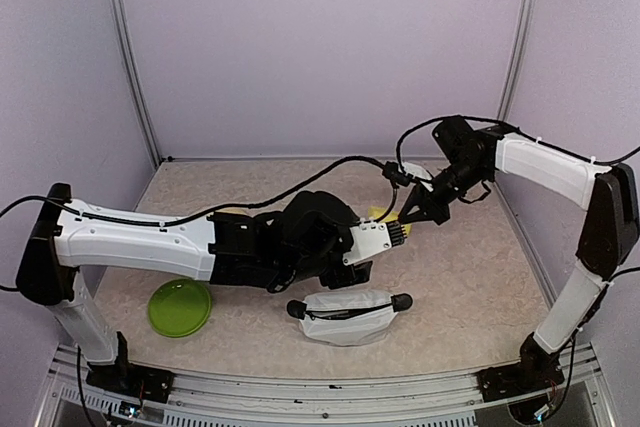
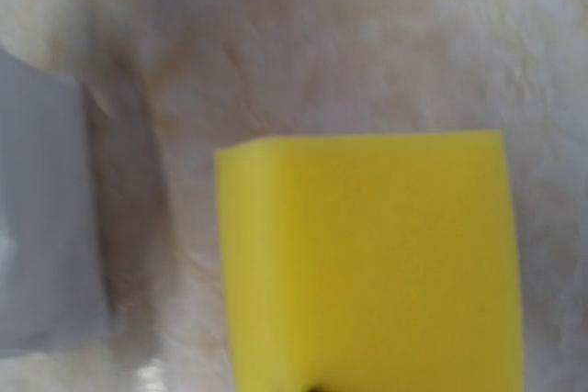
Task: Sort the hair-cutting tools
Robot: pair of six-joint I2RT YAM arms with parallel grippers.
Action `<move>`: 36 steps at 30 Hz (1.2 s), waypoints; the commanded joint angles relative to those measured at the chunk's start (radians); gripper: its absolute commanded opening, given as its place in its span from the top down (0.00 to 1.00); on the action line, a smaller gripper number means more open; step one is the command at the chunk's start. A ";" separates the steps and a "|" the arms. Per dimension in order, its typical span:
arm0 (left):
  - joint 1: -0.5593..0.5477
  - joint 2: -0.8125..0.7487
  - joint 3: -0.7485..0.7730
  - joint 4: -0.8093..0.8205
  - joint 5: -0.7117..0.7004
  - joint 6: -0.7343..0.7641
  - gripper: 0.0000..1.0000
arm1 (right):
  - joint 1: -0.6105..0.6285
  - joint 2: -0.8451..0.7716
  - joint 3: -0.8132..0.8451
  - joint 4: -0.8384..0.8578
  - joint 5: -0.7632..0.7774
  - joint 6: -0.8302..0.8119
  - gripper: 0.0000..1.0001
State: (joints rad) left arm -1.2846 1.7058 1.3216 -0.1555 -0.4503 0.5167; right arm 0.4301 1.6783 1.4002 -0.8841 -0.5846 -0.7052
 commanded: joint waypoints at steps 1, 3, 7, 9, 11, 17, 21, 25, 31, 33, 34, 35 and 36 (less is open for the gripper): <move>-0.006 0.007 0.040 -0.103 0.012 0.101 0.22 | 0.009 0.030 0.121 -0.190 -0.124 0.004 1.00; -0.008 0.000 0.049 -0.099 -0.001 0.107 0.21 | 0.020 0.049 0.170 -0.255 -0.159 -0.008 1.00; -0.010 -0.029 0.049 -0.099 0.015 0.141 0.20 | 0.053 0.062 0.165 -0.331 -0.166 -0.063 1.00; -0.001 -0.027 0.079 -0.140 0.053 0.157 0.19 | 0.059 0.074 0.161 -0.340 -0.157 -0.068 1.00; 0.013 -0.002 0.144 -0.201 0.077 0.154 0.19 | 0.067 0.093 0.173 -0.348 -0.149 -0.056 1.00; 0.043 0.078 0.257 -0.300 0.221 0.138 0.20 | 0.108 0.081 0.161 -0.336 -0.189 -0.015 1.00; 0.039 0.157 0.374 -0.406 0.263 0.104 0.24 | 0.130 0.081 0.213 -0.371 -0.170 -0.003 1.00; 0.027 0.216 0.427 -0.433 0.192 0.092 0.34 | 0.156 0.083 0.235 -0.405 -0.173 -0.008 1.00; 0.013 0.255 0.434 -0.459 0.082 0.077 0.39 | 0.188 0.078 0.225 -0.400 -0.147 0.001 1.00; 0.014 0.262 0.435 -0.461 0.052 0.080 0.41 | 0.194 0.082 0.230 -0.397 -0.134 0.007 1.00; 0.012 0.264 0.434 -0.457 0.038 0.080 0.42 | 0.198 0.085 0.234 -0.398 -0.132 0.008 1.00; 0.012 0.266 0.434 -0.451 0.026 0.080 0.43 | 0.201 0.088 0.237 -0.400 -0.130 0.007 1.00; 0.010 0.267 0.433 -0.445 0.014 0.080 0.43 | 0.204 0.090 0.240 -0.402 -0.130 0.008 1.00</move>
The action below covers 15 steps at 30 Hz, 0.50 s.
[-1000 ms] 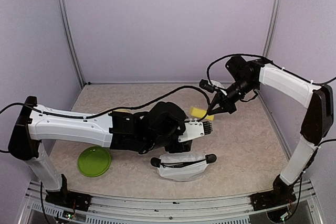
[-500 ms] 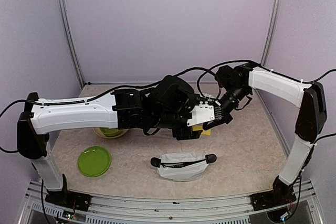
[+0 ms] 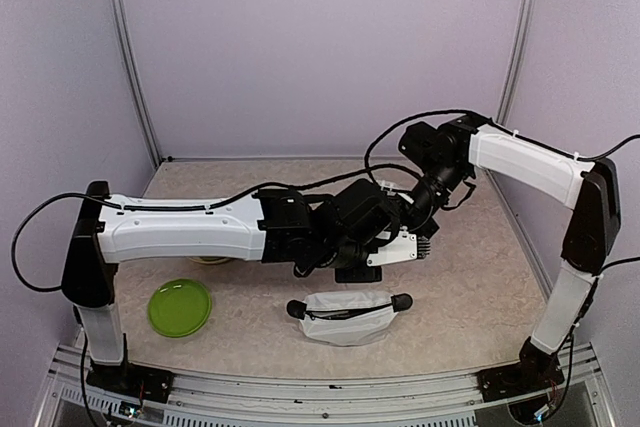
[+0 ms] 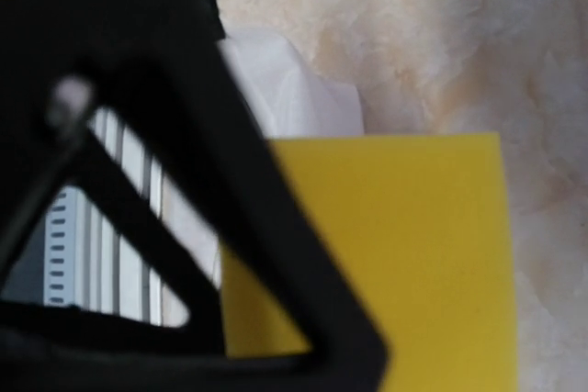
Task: Sort the hair-cutting tools
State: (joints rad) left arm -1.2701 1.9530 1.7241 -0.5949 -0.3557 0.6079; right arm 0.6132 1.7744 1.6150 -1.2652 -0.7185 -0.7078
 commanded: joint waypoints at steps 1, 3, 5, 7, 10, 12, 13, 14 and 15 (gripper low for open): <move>-0.005 0.021 0.031 -0.002 -0.084 -0.009 0.43 | 0.024 -0.003 0.027 -0.023 0.002 0.010 1.00; -0.004 0.023 0.029 0.000 -0.089 0.000 0.44 | 0.029 0.005 0.035 -0.030 -0.001 0.006 1.00; -0.005 0.028 0.022 0.000 -0.098 0.009 0.45 | 0.031 0.012 0.044 -0.034 -0.009 0.005 1.00; -0.004 0.033 0.017 -0.006 -0.105 0.014 0.49 | 0.032 0.017 0.052 -0.038 -0.013 0.005 1.00; -0.004 0.039 0.014 -0.014 -0.105 0.012 0.57 | 0.031 0.019 0.063 -0.040 -0.020 0.005 1.00; -0.004 0.041 0.018 -0.014 -0.094 0.008 0.65 | 0.033 0.020 0.066 -0.042 -0.021 0.005 1.00; -0.005 0.043 0.023 -0.017 -0.088 0.006 0.69 | 0.033 0.020 0.066 -0.042 -0.020 0.006 1.00; -0.004 0.044 0.027 -0.019 -0.085 0.000 0.73 | 0.033 0.020 0.066 -0.041 -0.018 0.006 1.00; -0.004 0.043 0.031 -0.022 -0.080 -0.007 0.77 | 0.033 0.020 0.064 -0.040 -0.015 0.005 1.00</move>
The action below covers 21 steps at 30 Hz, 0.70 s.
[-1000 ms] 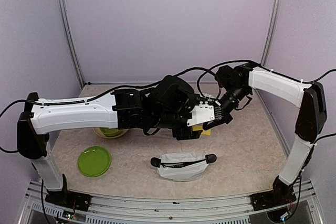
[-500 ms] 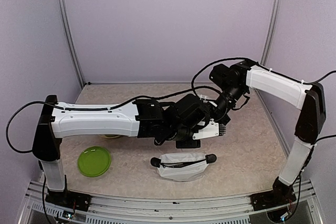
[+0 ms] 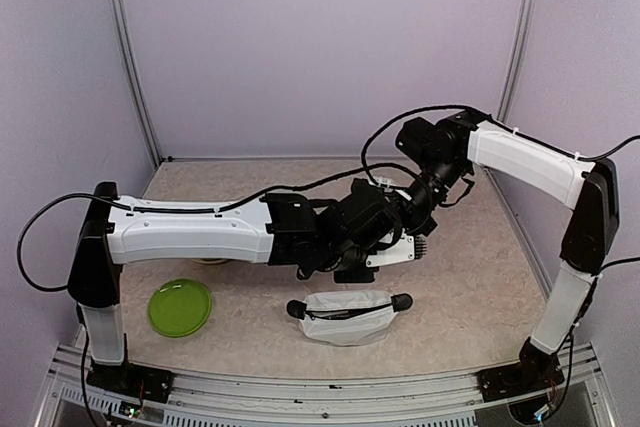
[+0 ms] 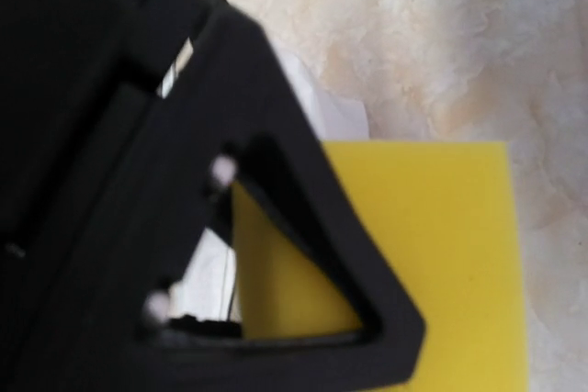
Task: Sort the hair-cutting tools
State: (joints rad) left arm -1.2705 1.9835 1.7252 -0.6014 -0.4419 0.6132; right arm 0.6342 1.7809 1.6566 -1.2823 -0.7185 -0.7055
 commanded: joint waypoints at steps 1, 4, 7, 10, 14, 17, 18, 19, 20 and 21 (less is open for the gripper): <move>-0.003 0.010 0.033 -0.020 0.012 -0.020 0.81 | 0.012 0.010 0.021 -0.021 -0.014 0.003 1.00; -0.001 -0.014 0.032 -0.060 0.029 -0.063 0.88 | 0.009 -0.033 -0.023 0.011 0.011 0.017 0.91; 0.002 -0.088 -0.014 -0.088 0.078 -0.126 0.91 | -0.001 -0.107 -0.083 0.033 0.059 0.019 0.65; 0.001 -0.200 -0.126 -0.047 0.144 -0.184 0.94 | -0.031 -0.184 -0.165 0.069 0.050 0.021 0.56; -0.007 -0.355 -0.303 0.064 0.291 -0.253 0.97 | -0.036 -0.225 -0.300 0.121 0.039 0.047 0.53; -0.013 -0.442 -0.414 0.120 0.380 -0.296 0.97 | -0.033 -0.222 -0.372 0.174 0.023 0.070 0.52; -0.014 -0.465 -0.446 0.135 0.391 -0.313 0.97 | -0.027 -0.215 -0.375 0.189 0.030 0.074 0.51; -0.015 -0.483 -0.476 0.146 0.397 -0.323 0.98 | -0.015 -0.206 -0.371 0.202 0.053 0.080 0.49; -0.017 -0.500 -0.500 0.155 0.393 -0.333 0.98 | 0.011 -0.194 -0.361 0.214 0.085 0.082 0.48; -0.019 -0.513 -0.519 0.162 0.393 -0.344 0.98 | 0.032 -0.180 -0.348 0.224 0.119 0.083 0.48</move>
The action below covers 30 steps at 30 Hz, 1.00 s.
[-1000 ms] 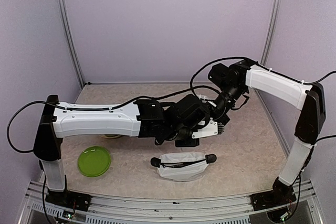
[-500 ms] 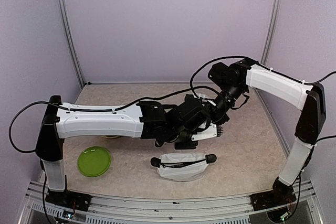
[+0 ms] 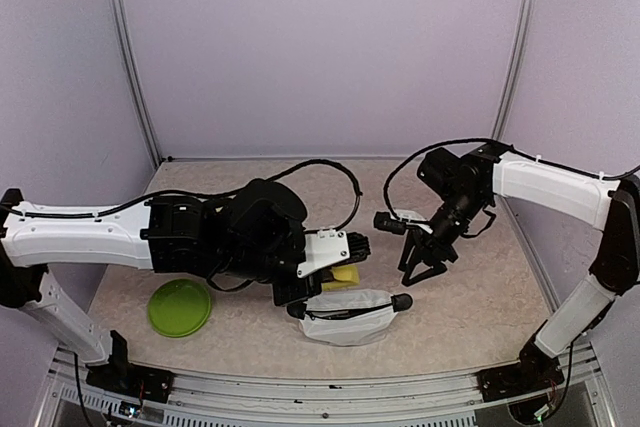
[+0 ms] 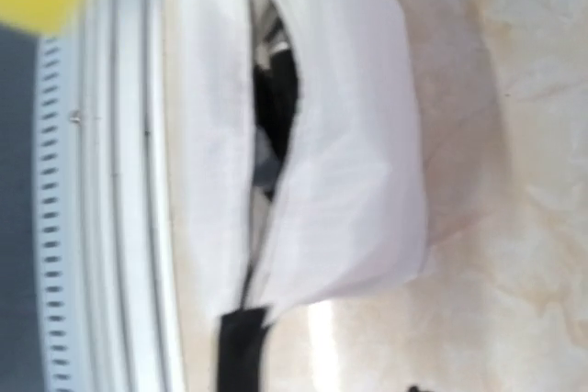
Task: Sort the hair-cutting tools
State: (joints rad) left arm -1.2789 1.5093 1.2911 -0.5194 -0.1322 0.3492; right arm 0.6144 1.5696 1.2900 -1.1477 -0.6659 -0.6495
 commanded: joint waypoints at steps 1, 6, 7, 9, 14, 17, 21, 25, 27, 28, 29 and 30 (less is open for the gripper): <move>-0.011 -0.051 -0.099 0.083 0.090 -0.091 0.98 | 0.072 0.046 0.032 0.103 0.101 0.031 0.48; -0.049 -0.079 -0.130 0.088 0.057 -0.117 0.98 | 0.141 0.159 0.135 0.117 0.172 0.039 0.47; -0.057 -0.077 -0.129 0.084 0.044 -0.122 0.98 | 0.159 0.174 0.143 0.124 0.192 0.039 0.47; -0.084 -0.069 -0.126 0.077 0.012 -0.129 0.98 | 0.200 0.200 0.148 0.132 0.237 0.038 0.47; -0.137 -0.052 -0.134 0.094 -0.059 -0.117 0.99 | 0.278 0.241 0.140 0.147 0.316 0.051 0.43; -0.142 -0.041 -0.139 0.094 -0.058 -0.113 0.99 | 0.306 0.256 0.132 0.156 0.360 0.056 0.43; -0.142 -0.041 -0.150 0.114 -0.061 -0.102 0.99 | 0.338 0.273 0.119 0.178 0.457 0.059 0.45; -0.142 -0.031 -0.152 0.125 -0.061 -0.098 0.99 | 0.358 0.296 0.127 0.178 0.473 0.055 0.52; -0.143 -0.023 -0.156 0.123 -0.083 -0.099 0.99 | 0.362 0.300 0.127 0.182 0.479 0.060 0.58; -0.142 -0.020 -0.161 0.127 -0.092 -0.099 0.99 | 0.361 0.303 0.131 0.179 0.475 0.060 0.64; -0.142 -0.018 -0.166 0.132 -0.097 -0.095 0.99 | 0.362 0.305 0.135 0.176 0.469 0.060 0.73; -0.142 -0.017 -0.170 0.141 -0.099 -0.090 0.99 | 0.362 0.308 0.140 0.177 0.465 0.064 0.79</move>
State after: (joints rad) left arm -1.4200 1.4750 1.1431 -0.4210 -0.1963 0.2436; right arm 0.9638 1.8580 1.4212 -0.9764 -0.2150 -0.5953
